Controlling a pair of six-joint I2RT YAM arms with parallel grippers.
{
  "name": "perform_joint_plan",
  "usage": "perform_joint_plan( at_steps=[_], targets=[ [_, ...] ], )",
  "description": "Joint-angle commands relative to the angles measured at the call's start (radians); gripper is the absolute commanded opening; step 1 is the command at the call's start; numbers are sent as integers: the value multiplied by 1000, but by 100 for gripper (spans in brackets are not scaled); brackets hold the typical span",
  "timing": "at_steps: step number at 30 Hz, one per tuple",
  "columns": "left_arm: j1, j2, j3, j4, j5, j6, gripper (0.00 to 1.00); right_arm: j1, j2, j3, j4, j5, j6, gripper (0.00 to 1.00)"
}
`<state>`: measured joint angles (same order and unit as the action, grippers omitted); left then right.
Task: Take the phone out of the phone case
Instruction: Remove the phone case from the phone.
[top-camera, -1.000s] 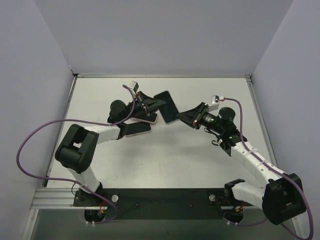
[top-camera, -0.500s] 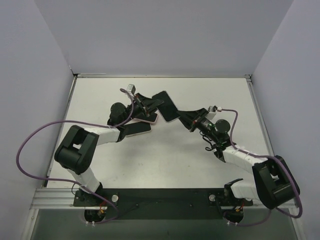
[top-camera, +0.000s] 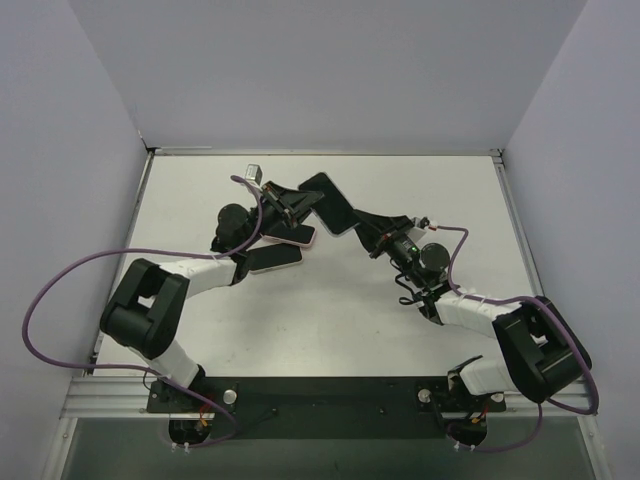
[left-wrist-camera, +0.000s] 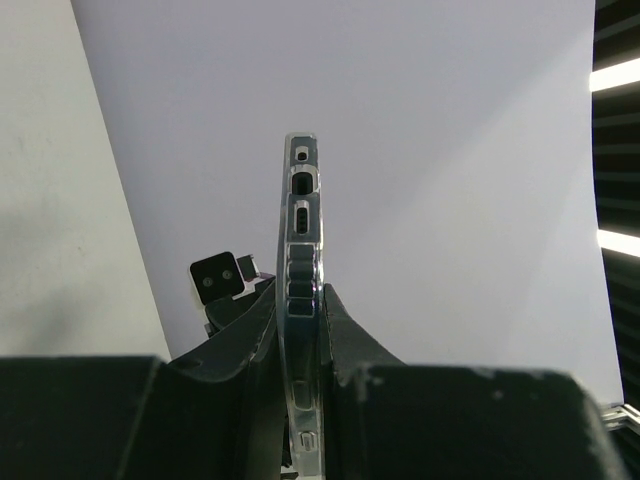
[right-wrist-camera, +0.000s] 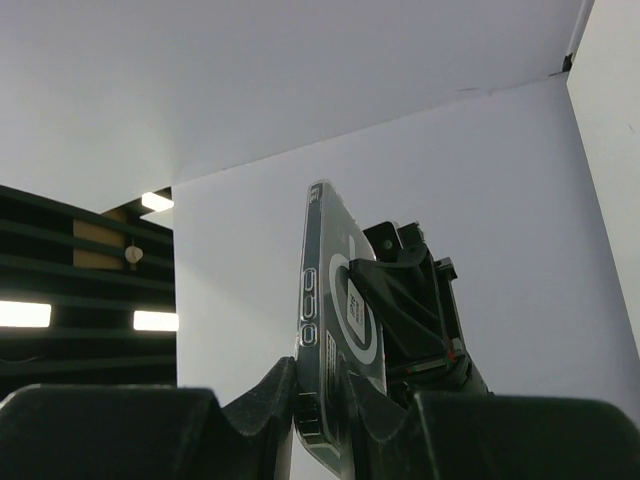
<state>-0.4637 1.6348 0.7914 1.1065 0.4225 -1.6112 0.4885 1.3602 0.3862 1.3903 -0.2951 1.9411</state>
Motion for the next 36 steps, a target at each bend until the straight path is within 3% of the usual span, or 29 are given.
perform_joint_plan(
  at_steps=[1,15,24,36],
  targets=[
    [-43,-125,100,401,-16,-76,0,18,-12,29,277,82,148,0],
    [-27,-164,264,455,-42,-130,0,22,-3,149,277,136,205,0],
    [-23,-135,246,562,-119,-200,0,27,56,275,277,175,232,0],
    [-4,-147,177,562,-175,-211,0,-7,128,470,279,231,262,0]
  ],
)
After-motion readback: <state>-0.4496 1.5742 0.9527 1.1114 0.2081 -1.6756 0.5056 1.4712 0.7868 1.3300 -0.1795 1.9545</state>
